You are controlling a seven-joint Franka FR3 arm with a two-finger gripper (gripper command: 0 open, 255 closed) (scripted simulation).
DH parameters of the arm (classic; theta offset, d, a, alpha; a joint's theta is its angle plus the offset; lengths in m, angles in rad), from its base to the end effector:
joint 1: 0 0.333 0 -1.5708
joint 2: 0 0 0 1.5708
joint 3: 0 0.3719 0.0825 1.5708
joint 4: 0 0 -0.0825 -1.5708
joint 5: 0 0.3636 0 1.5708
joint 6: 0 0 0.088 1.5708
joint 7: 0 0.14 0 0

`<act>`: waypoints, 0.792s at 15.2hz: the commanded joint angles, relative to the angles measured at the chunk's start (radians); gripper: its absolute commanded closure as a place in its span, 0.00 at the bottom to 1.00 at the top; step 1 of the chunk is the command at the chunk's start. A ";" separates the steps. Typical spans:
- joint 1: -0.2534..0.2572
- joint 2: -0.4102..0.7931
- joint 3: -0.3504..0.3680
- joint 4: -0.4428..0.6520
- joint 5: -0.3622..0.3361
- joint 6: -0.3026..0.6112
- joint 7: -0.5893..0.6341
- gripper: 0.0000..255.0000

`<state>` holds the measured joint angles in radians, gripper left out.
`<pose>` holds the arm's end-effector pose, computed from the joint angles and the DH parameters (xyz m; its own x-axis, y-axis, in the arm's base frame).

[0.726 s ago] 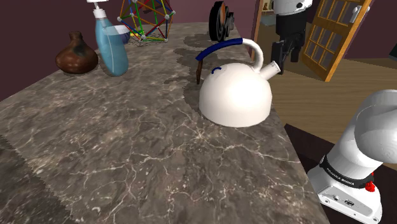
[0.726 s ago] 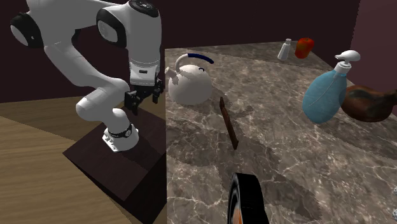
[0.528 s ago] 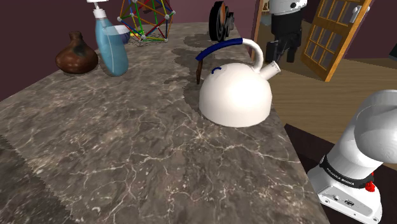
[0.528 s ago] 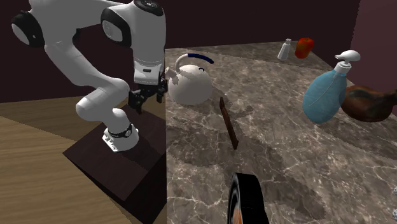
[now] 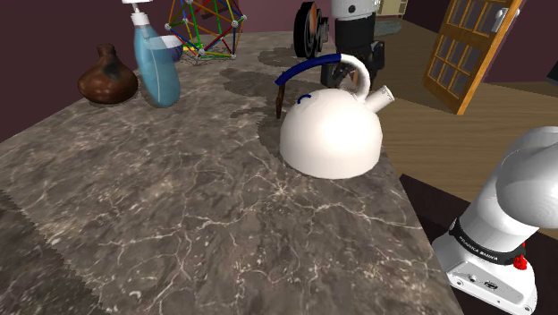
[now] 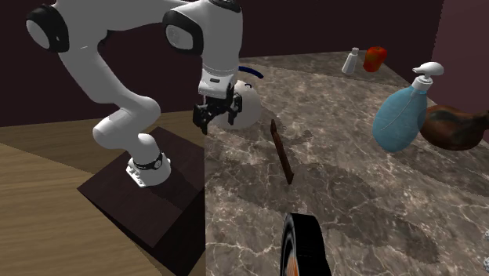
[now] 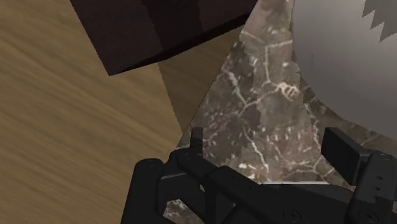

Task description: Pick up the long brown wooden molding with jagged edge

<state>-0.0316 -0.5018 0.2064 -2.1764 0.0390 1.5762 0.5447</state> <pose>0.3314 0.0814 0.5904 0.9172 -0.3938 -0.0602 -0.3864 -0.9162 0.1065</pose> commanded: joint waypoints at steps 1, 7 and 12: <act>-0.016 0.063 0.025 0.065 0.006 0.019 0.083 0.00; -0.051 0.258 0.096 0.264 -0.013 0.069 0.333 0.00; -0.064 0.433 0.136 0.469 -0.070 0.078 0.537 0.00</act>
<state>-0.0943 -0.1094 0.3331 -1.7557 -0.0170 1.6543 1.0338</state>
